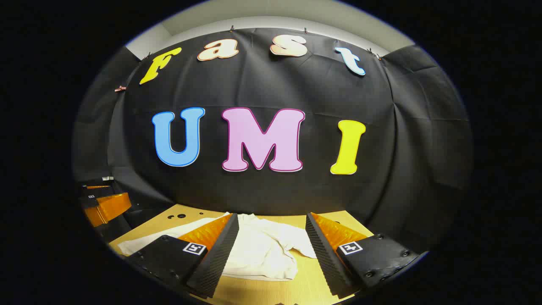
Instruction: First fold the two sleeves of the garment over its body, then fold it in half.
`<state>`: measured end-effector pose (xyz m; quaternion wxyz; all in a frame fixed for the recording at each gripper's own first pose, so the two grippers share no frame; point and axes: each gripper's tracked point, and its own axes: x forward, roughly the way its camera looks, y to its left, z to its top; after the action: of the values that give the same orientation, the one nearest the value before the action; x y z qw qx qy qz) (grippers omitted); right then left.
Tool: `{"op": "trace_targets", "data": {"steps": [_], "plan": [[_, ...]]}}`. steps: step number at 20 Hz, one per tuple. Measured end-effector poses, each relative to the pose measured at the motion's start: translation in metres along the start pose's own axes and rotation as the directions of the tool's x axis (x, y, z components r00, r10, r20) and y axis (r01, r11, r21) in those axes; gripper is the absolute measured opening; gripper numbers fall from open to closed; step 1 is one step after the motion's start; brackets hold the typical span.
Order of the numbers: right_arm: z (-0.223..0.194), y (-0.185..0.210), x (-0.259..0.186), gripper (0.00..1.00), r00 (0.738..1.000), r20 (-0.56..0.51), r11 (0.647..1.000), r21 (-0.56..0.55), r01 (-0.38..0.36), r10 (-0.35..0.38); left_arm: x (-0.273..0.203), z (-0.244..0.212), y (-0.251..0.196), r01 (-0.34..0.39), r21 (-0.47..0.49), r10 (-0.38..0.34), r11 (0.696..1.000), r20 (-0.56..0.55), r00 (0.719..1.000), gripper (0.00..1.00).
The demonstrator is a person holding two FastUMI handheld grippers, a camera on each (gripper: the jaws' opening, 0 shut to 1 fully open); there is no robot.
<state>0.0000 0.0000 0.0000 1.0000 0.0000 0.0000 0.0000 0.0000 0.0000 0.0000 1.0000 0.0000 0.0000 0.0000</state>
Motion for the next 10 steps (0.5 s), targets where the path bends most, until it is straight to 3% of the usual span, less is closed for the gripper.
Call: {"op": "trace_targets", "data": {"steps": [10], "plan": [[0.0,0.0,0.0,0.97,1.0,0.0,1.0,0.0,0.0,0.0,0.024,-0.012,-0.019,0.034,0.011,-0.034,0.999,-0.035,0.999,0.98]]}}
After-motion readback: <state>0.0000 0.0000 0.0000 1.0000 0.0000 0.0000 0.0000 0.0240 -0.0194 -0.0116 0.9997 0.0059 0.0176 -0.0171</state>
